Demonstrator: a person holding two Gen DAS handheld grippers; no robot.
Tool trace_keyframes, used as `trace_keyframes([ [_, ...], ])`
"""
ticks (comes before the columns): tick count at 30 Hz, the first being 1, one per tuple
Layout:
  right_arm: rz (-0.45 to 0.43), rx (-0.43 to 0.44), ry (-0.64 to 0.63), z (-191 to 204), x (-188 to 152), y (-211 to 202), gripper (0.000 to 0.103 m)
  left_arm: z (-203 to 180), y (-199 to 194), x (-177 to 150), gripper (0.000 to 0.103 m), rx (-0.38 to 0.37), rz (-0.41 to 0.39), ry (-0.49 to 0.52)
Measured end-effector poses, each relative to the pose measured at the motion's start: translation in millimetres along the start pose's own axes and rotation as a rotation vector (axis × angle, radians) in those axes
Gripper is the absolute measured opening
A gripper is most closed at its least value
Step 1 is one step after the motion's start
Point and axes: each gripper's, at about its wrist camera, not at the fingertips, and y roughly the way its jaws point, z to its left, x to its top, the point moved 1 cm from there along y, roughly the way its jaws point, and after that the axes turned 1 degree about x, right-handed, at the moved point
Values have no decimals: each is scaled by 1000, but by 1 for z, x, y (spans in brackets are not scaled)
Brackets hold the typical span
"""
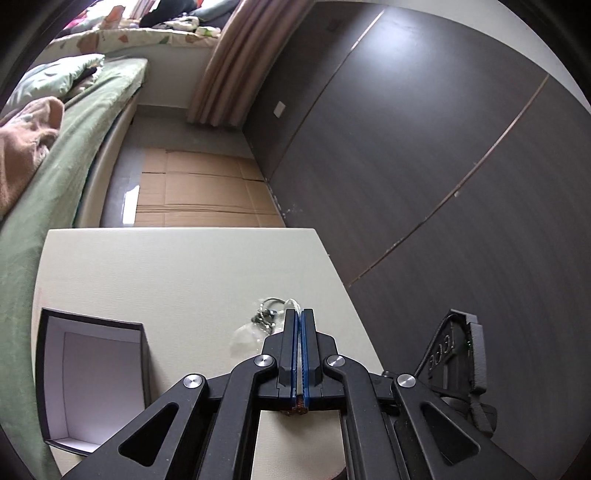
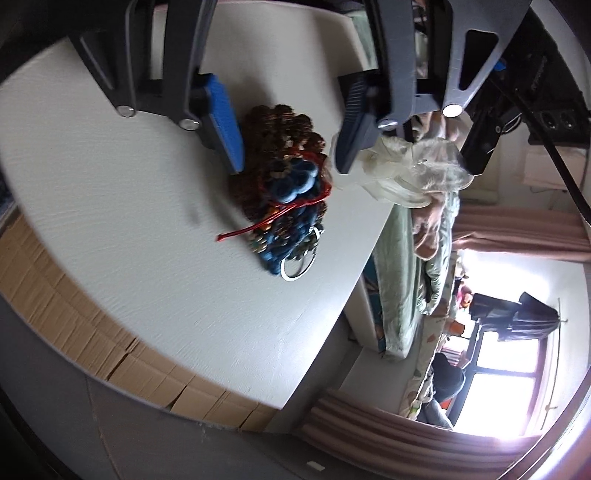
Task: Organize jewelry
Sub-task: 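Grasp the clear plastic bag with the left gripper and pull it off the jewelry, then close the right gripper on the red string bracelet while the left gripper holds the bag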
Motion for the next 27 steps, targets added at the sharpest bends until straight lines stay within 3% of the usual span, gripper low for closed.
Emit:
trace_keyframes([
  [15,-60,-70,-21,18,7,8,50,13,-12,3,1,3,-22,-39],
  [19,-92,-123,-41,20,15,5,50,15,-13,3,1,1,-23,-51],
  [27,-63,-95,-60,21,15,12,50,19,-12,2,1,-1,-15,-62],
])
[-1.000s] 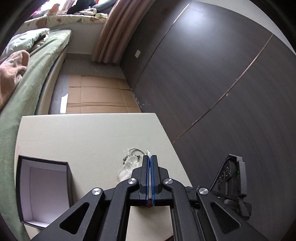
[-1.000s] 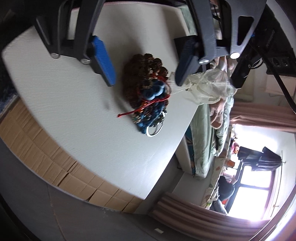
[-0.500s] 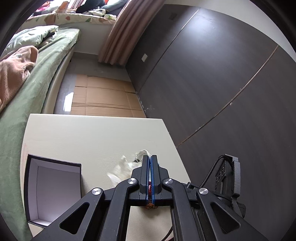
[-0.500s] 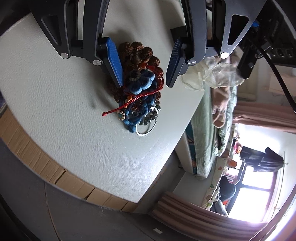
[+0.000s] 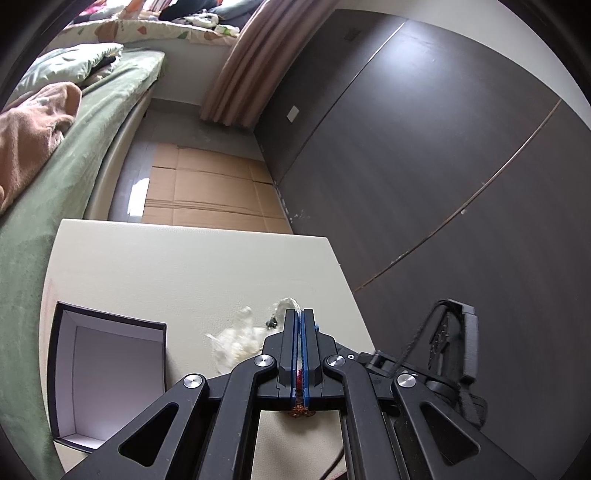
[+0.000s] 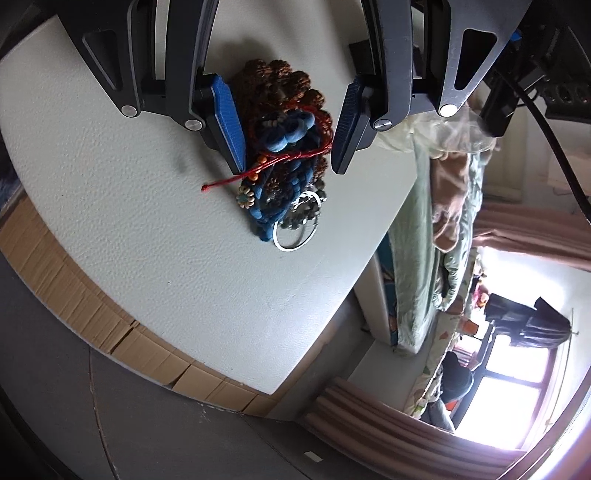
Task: Organize jewelry
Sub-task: 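Close the right gripper on the red string bracelet while the left gripper holds the bag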
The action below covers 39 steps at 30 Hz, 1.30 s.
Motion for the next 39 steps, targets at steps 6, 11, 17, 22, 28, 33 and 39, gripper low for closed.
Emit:
trace_keyframes([
  [6,31,122,-19,12,-9,-5,50,4,1,2,1,-4,9,-12],
  [11,57,122,-61,22,-19,1,50,7,2,4,1,-2,10,-18],
  [17,94,14,-72,14,-31,10,24,7,3,4,1,-11,17,-26],
  [22,83,0,-64,8,-33,-1,7,6,3,4,1,-15,23,-19],
  [28,50,5,-59,3,-33,-16,7,7,3,4,1,-13,24,-19],
  [33,11,115,-54,12,-30,-30,7,9,1,5,1,-8,15,-27],
  [39,-19,265,-93,36,-34,-43,7,7,-7,5,1,-9,-1,-26],
])
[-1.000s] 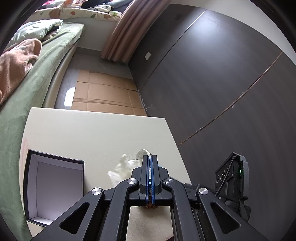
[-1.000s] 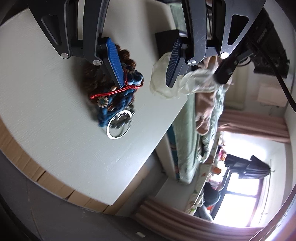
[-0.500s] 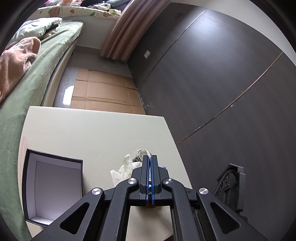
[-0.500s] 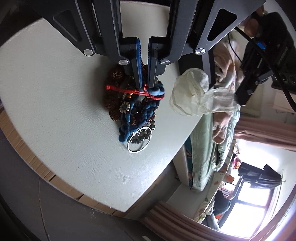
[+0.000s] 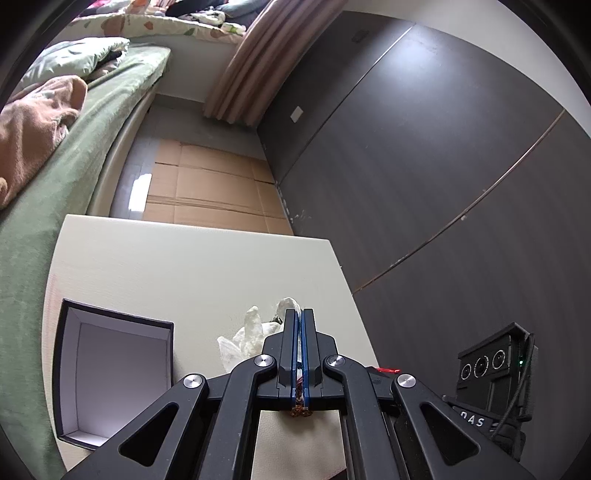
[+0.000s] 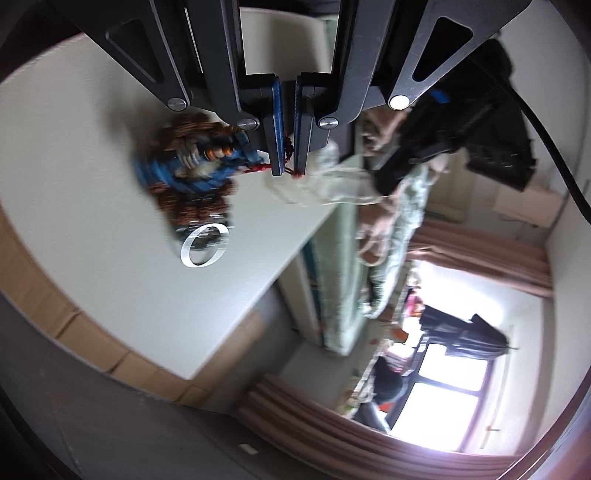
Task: Organize jewelry
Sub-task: 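Close the right gripper on the red string bracelet while the left gripper holds the bag, then carry the red string bracelet into the black box and open the right gripper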
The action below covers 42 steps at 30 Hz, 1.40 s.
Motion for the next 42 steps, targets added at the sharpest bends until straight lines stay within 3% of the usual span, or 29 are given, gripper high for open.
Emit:
trace_keyframes([
  [2,-6,6,4,2,1,1,7,0,-4,0,1,1,-7,2],
  [7,7,-228,37,-22,0,13,7,6,-10,1,1,9,-20,-8],
  [10,13,-324,48,-33,0,18,7,9,-11,1,1,6,-19,-19],
  [17,19,-250,-17,-13,2,33,7,7,-13,0,1,-5,-19,-10],
  [27,150,-233,-90,5,-15,70,7,15,-20,5,1,-11,-35,-37],
  [35,86,-71,-90,28,-11,58,7,29,-45,13,1,3,-89,-58],
  [42,65,-11,-113,47,-16,62,7,47,-57,9,1,68,-97,-58],
])
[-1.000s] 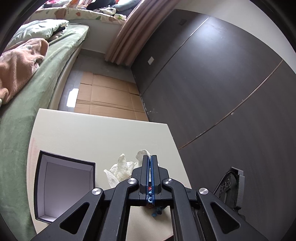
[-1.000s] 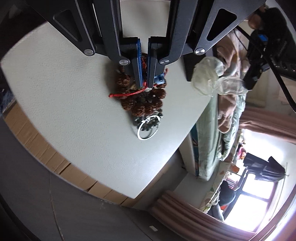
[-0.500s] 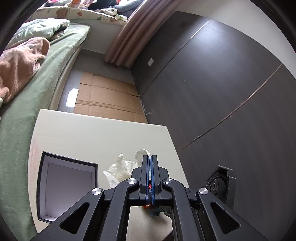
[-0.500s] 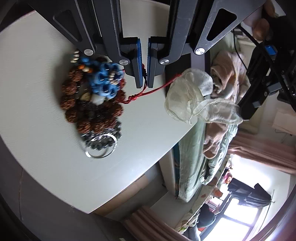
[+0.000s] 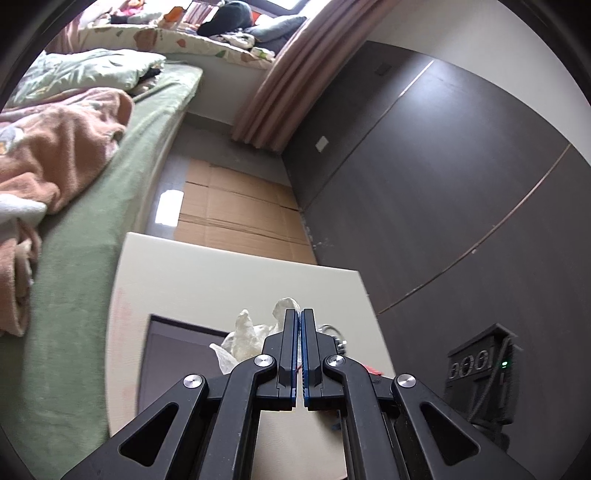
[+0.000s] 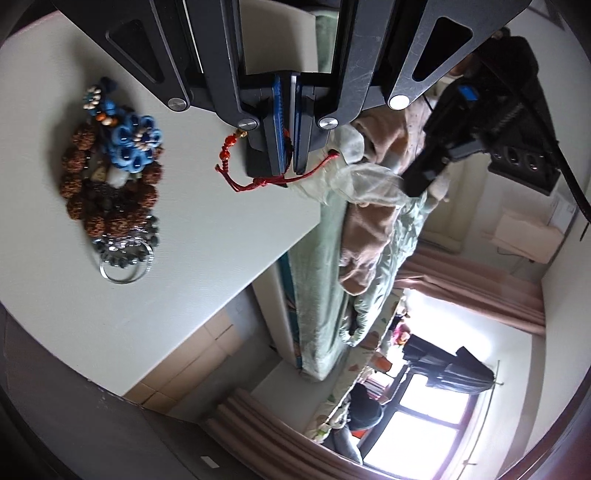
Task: Organize jewelry
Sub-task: 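Carry the red string bracelet into the black box and open the right gripper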
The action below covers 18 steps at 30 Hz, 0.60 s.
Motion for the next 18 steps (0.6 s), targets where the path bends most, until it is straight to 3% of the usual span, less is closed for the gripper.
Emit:
trace_keyframes([
  [4,4,11,-5,8,-3,6,7,14,-6,-1,1,39,6,0],
  [7,10,14,-11,13,-6,12,7,23,1,-3,1,59,64,-2],
  [11,20,28,-32,23,-8,20,7,46,8,-6,4,49,130,-91],
  [12,23,33,-38,24,-8,22,7,49,7,-5,12,58,128,-94],
  [14,29,49,-53,31,-10,26,7,53,0,-3,60,74,101,-94],
  [15,31,54,-57,32,-10,27,7,55,-5,-1,99,66,79,-103],
  [18,41,68,-78,39,-13,33,7,64,-18,3,102,60,26,-139],
])
